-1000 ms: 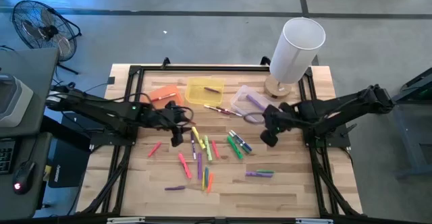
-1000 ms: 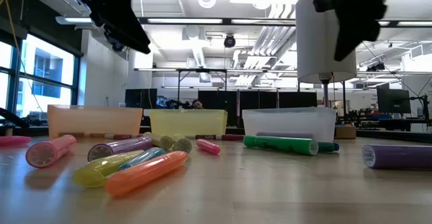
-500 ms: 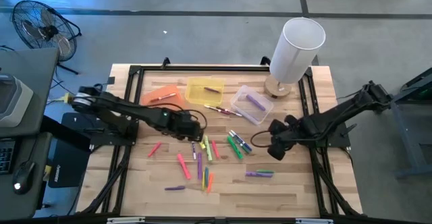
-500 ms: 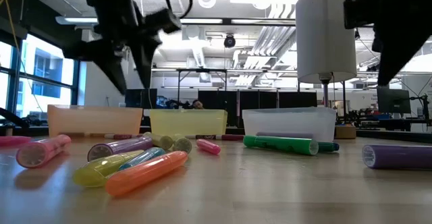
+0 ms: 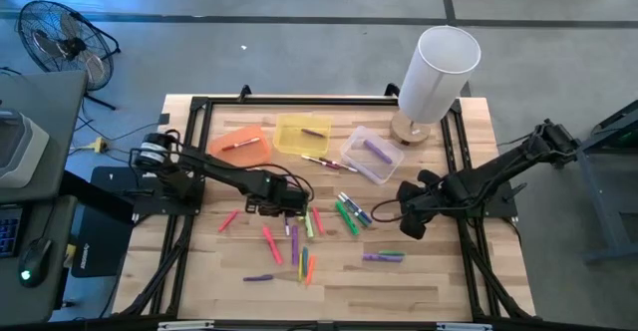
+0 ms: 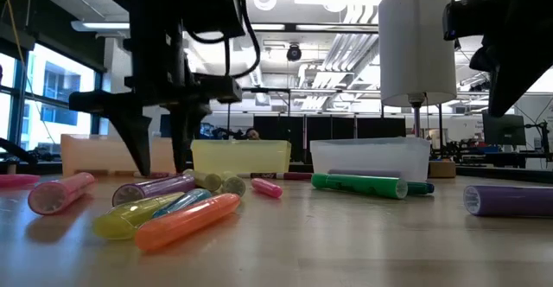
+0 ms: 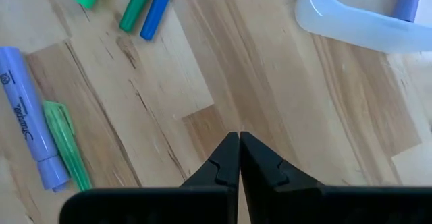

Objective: Pick & Place Markers
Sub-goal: Put the dark blue marker pen into the orange bin

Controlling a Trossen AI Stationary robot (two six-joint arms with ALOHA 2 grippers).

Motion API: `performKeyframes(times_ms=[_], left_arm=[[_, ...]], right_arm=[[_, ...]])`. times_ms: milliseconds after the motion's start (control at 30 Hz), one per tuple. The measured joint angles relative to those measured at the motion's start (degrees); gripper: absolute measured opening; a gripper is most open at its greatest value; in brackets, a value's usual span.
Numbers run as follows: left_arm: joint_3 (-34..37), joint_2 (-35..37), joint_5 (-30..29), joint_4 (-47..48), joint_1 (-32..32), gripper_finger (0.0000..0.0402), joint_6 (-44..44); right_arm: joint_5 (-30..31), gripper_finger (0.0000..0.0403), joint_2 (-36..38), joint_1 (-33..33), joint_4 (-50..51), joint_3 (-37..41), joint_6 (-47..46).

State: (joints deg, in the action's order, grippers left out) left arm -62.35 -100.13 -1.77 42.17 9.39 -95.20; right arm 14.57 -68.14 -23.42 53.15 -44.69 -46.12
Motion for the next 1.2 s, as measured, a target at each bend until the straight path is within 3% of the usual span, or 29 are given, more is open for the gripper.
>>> performKeyframes(times_ms=[300, 700, 1000, 1200], left_arm=[[-0.1, -3.0, 1.9, -0.3, 0.0, 0.0165, -0.6], [-0.1, -3.0, -0.2, 1.2, 0.0, 0.0019, -2.1], [0.2, -1.2, -1.4, 4.0, 0.0, 0.0032, 0.1], [0.2, 5.4, -1.7, 8.9, 0.0, 0.0034, 3.9]], right_arm=[[0.0, 0.0001, 0.0, 0.0, -0.7, 0.0, 1.6], [0.3, 0.0002, 0.0, 0.0, -2.2, 0.0, 1.6], [1.9, 0.0002, 0.0, 0.0, -4.8, 0.0, 1.7], [2.0, 0.0001, 0.0, 1.1, -8.0, 0.0, 1.3]])
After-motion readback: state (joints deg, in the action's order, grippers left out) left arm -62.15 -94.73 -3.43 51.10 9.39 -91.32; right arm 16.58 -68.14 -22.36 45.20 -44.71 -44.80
